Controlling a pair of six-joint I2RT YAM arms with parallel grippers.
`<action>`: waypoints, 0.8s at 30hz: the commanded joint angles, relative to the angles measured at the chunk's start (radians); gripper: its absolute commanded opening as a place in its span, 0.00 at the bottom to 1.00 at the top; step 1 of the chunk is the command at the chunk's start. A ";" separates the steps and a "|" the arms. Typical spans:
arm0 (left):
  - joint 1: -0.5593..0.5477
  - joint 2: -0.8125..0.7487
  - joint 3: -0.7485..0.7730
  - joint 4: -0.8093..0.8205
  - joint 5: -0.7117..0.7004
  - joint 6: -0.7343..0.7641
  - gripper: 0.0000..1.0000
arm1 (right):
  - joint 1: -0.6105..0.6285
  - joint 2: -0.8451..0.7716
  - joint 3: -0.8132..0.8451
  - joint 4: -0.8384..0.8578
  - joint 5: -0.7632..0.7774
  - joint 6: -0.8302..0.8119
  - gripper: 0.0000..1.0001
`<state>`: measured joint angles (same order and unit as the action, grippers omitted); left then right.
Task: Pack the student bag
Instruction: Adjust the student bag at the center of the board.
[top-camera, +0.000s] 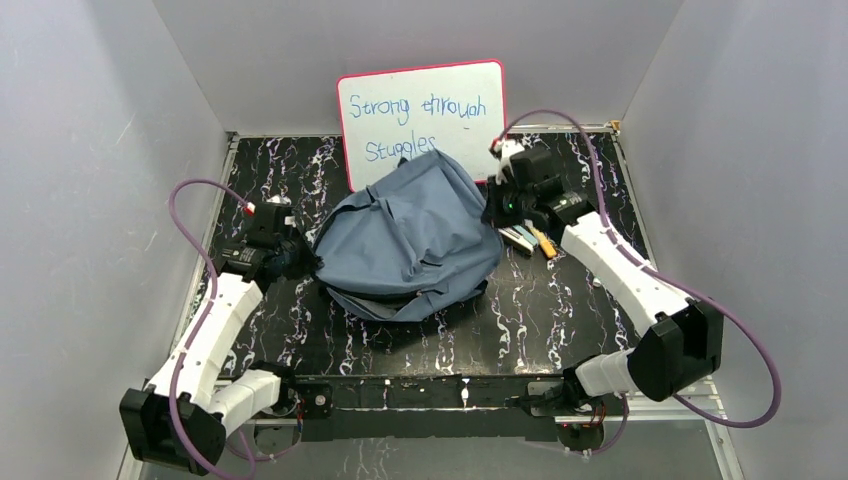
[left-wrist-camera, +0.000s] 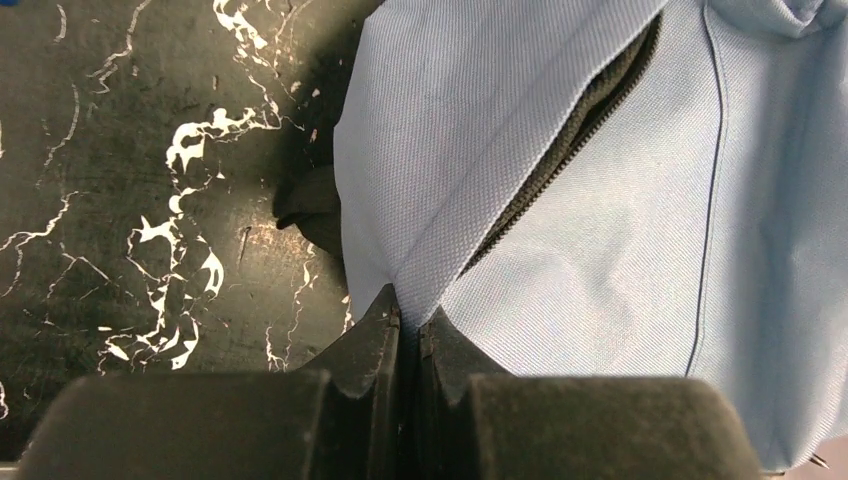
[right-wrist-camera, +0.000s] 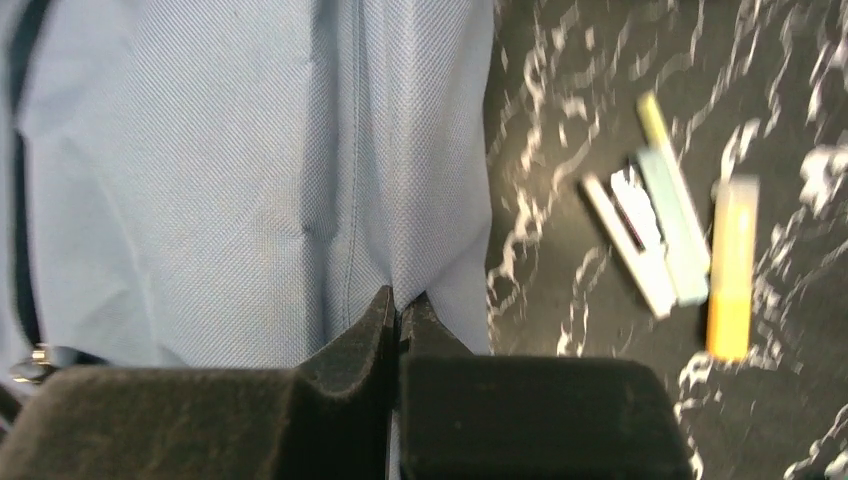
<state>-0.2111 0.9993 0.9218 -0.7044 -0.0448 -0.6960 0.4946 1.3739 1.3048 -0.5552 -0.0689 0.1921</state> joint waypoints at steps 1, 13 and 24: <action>0.007 0.026 -0.047 0.037 -0.029 0.054 0.03 | -0.046 -0.063 -0.172 0.151 0.123 0.012 0.01; 0.008 -0.033 0.009 -0.074 -0.095 0.096 0.68 | -0.076 -0.173 -0.216 0.081 0.103 0.019 0.68; -0.073 -0.206 0.054 -0.098 0.186 -0.088 0.68 | -0.076 -0.303 -0.261 0.009 -0.201 0.123 0.73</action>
<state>-0.2295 0.8223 0.9867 -0.7719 0.0463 -0.6746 0.4171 1.1023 1.0752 -0.5453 -0.1383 0.2562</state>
